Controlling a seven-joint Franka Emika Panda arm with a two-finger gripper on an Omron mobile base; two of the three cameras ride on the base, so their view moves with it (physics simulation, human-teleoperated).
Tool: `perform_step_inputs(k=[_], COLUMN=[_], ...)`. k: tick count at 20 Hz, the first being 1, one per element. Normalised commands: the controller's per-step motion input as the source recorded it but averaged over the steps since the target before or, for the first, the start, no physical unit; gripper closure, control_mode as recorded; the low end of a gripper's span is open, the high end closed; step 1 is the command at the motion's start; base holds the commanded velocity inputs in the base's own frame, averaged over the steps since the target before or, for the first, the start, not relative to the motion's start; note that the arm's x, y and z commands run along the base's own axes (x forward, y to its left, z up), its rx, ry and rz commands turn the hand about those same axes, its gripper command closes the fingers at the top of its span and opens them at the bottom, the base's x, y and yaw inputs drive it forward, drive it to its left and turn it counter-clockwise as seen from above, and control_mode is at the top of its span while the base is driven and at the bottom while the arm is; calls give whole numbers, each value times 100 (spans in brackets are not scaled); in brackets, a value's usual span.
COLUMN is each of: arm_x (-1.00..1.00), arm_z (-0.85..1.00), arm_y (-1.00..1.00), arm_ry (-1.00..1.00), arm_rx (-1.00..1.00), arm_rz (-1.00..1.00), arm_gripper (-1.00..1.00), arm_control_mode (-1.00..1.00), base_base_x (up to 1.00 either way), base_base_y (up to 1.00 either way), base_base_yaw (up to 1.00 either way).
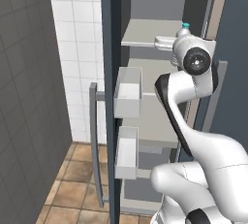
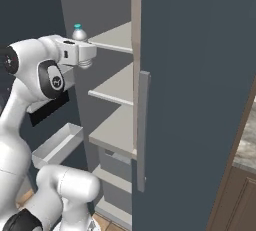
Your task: Take the bottled waters from the counter and place them in the freezer to freeze. Close the freezer door after placing the bottles.
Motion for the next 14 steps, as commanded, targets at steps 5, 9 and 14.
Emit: perform_step_inputs(k=[5,9,14], arm_x=[4,17,30], arm_z=[0,2,19], arm_y=[-10,0,0], arm_ry=[2,18,15], arm_rx=[0,0,0], arm_rz=[0,0,0], arm_gripper=[100,100,100], arm_control_mode=[-100,-100,-100], base_base_x=[0,0,0], base_base_y=[0,0,0], base_base_yaw=[0,0,0])
